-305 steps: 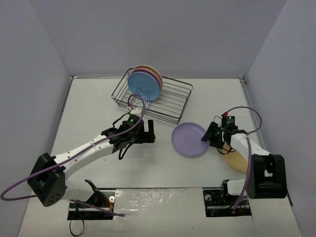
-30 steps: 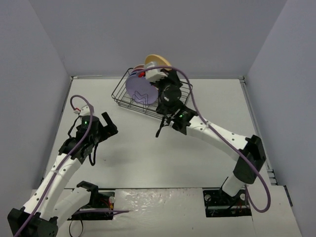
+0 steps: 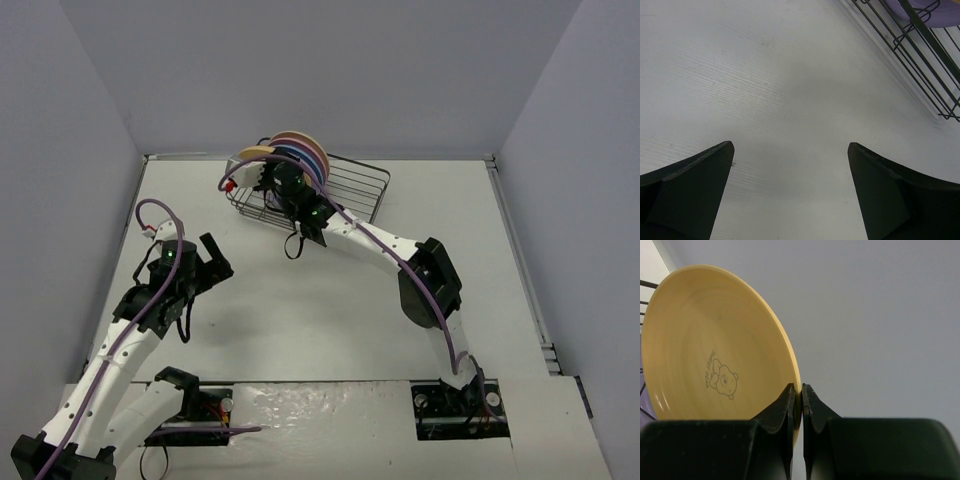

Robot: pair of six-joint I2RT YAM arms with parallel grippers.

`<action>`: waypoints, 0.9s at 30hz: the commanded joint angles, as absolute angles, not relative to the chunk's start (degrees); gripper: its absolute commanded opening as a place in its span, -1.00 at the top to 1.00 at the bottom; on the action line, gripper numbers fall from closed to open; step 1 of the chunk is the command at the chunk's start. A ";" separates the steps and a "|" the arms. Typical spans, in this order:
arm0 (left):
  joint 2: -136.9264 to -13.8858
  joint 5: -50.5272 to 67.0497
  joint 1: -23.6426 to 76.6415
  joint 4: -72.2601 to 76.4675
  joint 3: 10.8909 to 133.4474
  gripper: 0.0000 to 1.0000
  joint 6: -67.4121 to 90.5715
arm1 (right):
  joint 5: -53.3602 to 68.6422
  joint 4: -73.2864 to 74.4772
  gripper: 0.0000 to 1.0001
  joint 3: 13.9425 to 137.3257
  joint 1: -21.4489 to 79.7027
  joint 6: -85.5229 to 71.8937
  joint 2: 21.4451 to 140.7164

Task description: Load the plates into the dish rack

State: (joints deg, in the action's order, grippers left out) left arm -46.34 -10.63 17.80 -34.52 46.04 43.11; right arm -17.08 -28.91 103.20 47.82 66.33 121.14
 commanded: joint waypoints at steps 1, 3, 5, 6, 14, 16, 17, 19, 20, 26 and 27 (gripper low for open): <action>-46.67 -11.93 17.40 -33.53 47.33 -0.94 43.07 | -17.97 -37.67 1.00 105.16 47.24 68.59 120.42; -46.67 -12.11 17.40 -33.65 47.45 -0.94 43.07 | -18.99 -40.39 1.00 104.79 47.12 69.37 121.14; -46.62 -12.23 17.40 -33.80 47.46 -0.94 43.07 | -19.67 -41.99 1.00 104.42 47.21 70.45 121.44; -46.58 -12.33 17.40 -33.86 47.44 -0.94 43.07 | -20.07 -43.10 1.00 104.11 47.31 70.93 121.55; -47.07 -12.35 17.40 -33.62 47.42 -0.94 43.02 | -19.60 -43.31 1.00 101.15 47.47 71.56 121.86; -47.11 -12.39 17.40 -33.66 47.46 -0.94 42.98 | -20.00 -44.46 1.00 99.11 47.86 72.26 122.07; -47.11 -12.36 17.40 -33.63 47.44 -0.94 42.96 | -20.23 -45.60 1.00 98.45 48.04 72.70 122.36; -47.11 -12.17 17.40 -33.49 47.42 -0.94 42.89 | -21.19 -46.90 1.00 97.30 48.30 73.72 123.12; -47.11 -12.11 17.40 -33.52 47.42 -0.94 42.89 | -21.69 -47.38 1.00 96.81 48.34 73.85 123.41; -47.37 -11.84 17.40 -33.28 47.20 -0.94 42.86 | -21.30 -46.35 1.00 95.33 48.40 69.87 123.51; -47.48 -11.78 17.40 -33.22 47.22 -0.94 42.89 | -21.38 -46.43 1.00 95.28 48.42 68.92 123.63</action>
